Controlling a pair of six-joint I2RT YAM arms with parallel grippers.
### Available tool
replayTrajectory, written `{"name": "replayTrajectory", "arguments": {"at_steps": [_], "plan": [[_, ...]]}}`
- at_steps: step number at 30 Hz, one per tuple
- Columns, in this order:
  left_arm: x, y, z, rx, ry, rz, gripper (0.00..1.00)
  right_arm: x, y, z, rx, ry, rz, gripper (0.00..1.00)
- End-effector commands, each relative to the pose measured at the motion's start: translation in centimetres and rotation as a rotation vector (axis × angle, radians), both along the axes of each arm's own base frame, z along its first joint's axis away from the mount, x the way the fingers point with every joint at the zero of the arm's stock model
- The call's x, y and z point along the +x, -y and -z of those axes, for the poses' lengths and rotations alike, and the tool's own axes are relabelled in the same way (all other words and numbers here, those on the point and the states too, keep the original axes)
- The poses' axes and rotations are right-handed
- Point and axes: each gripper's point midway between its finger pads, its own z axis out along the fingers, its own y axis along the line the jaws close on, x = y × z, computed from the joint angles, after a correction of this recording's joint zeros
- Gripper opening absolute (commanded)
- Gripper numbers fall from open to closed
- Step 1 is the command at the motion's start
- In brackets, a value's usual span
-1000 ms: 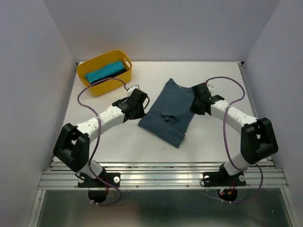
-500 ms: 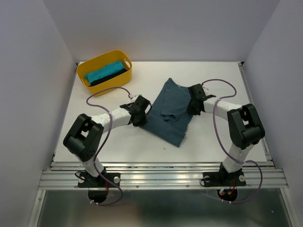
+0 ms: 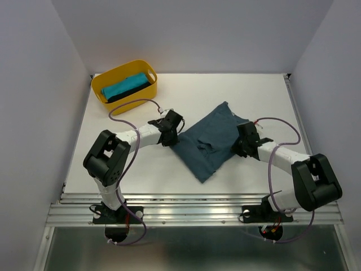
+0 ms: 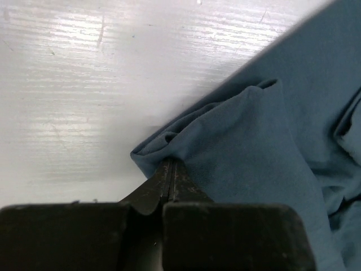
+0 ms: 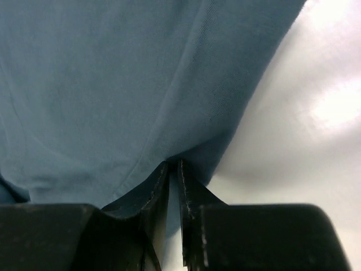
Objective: Roll the t-shirts
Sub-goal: Roll the T-shirt to the center of the board.
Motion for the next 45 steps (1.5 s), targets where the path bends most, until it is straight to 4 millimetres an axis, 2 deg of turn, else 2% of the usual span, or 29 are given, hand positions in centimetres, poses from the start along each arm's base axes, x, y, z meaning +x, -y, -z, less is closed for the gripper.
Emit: {"name": "replayTrajectory", "arguments": {"at_steps": [1,2,4,5,7,8,9,11,12,14,15,16,18,19,20,21,22,23,24,25,26,28,29,30,33,34,37,39,45], "plan": [[1.2,0.0,-1.1,0.040,0.036,0.018,0.00,-3.0,0.4,0.0,-0.001,-0.056,-0.009,0.18],[1.5,0.1,-1.5,0.039,0.047,0.020,0.00,-2.8,0.2,-1.2,0.009,-0.022,-0.018,0.20],[2.3,0.5,-2.7,0.036,0.067,0.021,0.00,-3.1,-0.1,-2.3,0.007,-0.003,-0.062,0.22],[2.7,0.4,-3.3,0.040,0.080,0.024,0.00,-2.6,-0.3,-4.0,0.020,0.043,-0.069,0.23],[3.4,0.6,-5.2,0.036,0.115,0.021,0.00,-3.1,-0.9,-5.6,-0.002,0.063,-0.112,0.27],[3.8,0.3,-5.9,0.047,0.135,0.022,0.00,-2.4,-1.2,-7.7,-0.008,0.119,-0.122,0.28],[4.1,0.1,-6.6,0.055,0.149,0.017,0.00,-3.2,-1.9,-8.2,-0.037,0.104,-0.171,0.31],[4.6,-1.0,-7.8,0.066,0.176,-0.006,0.00,-3.3,-2.5,-9.6,-0.119,0.121,-0.198,0.33],[4.6,-1.5,-7.9,0.067,0.176,-0.010,0.00,-3.3,-3.3,-11.1,-0.150,0.134,-0.224,0.37],[4.8,-2.9,-9.3,0.052,0.199,-0.039,0.00,-4.0,-5.5,-11.4,-0.253,0.140,-0.307,0.40],[4.7,-3.5,-9.7,0.049,0.203,-0.052,0.00,-4.1,-6.6,-12.2,-0.274,0.147,-0.339,0.42],[4.3,-4.3,-10.6,0.040,0.217,-0.063,0.00,-4.2,-7.6,-11.5,-0.326,0.129,-0.397,0.43],[3.9,-6.4,-11.0,0.043,0.215,-0.110,0.00,-5.1,-10.4,-11.8,-0.383,0.156,-0.520,0.48],[3.6,-7.0,-12.4,0.015,0.242,-0.122,0.00,-5.2,-11.0,-11.0,-0.446,0.146,-0.549,0.49],[3.4,-7.8,-12.8,0.004,0.249,-0.135,0.00,-6.2,-12.2,-10.9,-0.485,0.149,-0.610,0.54],[3.2,-8.5,-13.1,-0.007,0.252,-0.149,0.00,-6.3,-13.0,-10.8,-0.515,0.153,-0.643,0.57],[2.8,-10.1,-13.5,-0.028,0.257,-0.179,0.00,-6.0,-13.8,-11.5,-0.564,0.179,-0.680,0.61],[2.6,-11.0,-13.6,-0.034,0.258,-0.199,0.00,-6.2,-14.7,-10.6,-0.603,0.164,-0.722,0.65],[2.4,-11.9,-13.5,-0.036,0.256,-0.215,0.00,-6.8,-15.9,-10.5,-0.623,0.183,-0.773,0.71],[1.8,-12.8,-12.9,-0.028,0.240,-0.230,0.00,-6.9,-16.5,-10.3,-0.654,0.190,-0.812,0.73],[1.7,-14.2,-13.4,-0.026,0.253,-0.262,0.00,-6.8,-17.5,-10.0,-0.677,0.194,-0.836,0.74],[0.9,-15.4,-13.2,-0.019,0.246,-0.285,0.00,-7.3,-19.1,-9.9,-0.706,0.217,-0.891,0.78],[0.8,-15.9,-13.1,-0.019,0.243,-0.296,0.00,-6.8,-19.7,-10.2,-0.714,0.231,-0.883,0.79],[0.4,-16.1,-12.7,-0.017,0.233,-0.298,0.00,-7.3,-20.5,-9.3,-0.741,0.224,-0.913,0.79],[0.0,-16.2,-12.6,-0.031,0.234,-0.294,0.00,-6.9,-21.2,-9.0,-0.829,0.239,-0.915,0.80],[-0.2,-16.2,-12.3,-0.030,0.225,-0.295,0.00,-6.6,-21.1,-8.0,-0.870,0.222,-0.917,0.81],[-0.5,-16.2,-11.9,-0.033,0.217,-0.290,0.00,-6.5,-21.4,-6.6,-0.923,0.212,-0.940,0.82],[-0.6,-15.9,-11.7,-0.043,0.210,-0.274,0.00,-6.5,-21.9,-6.0,-0.911,0.220,-0.955,0.82],[-1.0,-16.0,-11.0,-0.036,0.202,-0.261,0.00,-6.5,-21.6,-4.1,-0.941,0.201,-0.961,0.86]]}}
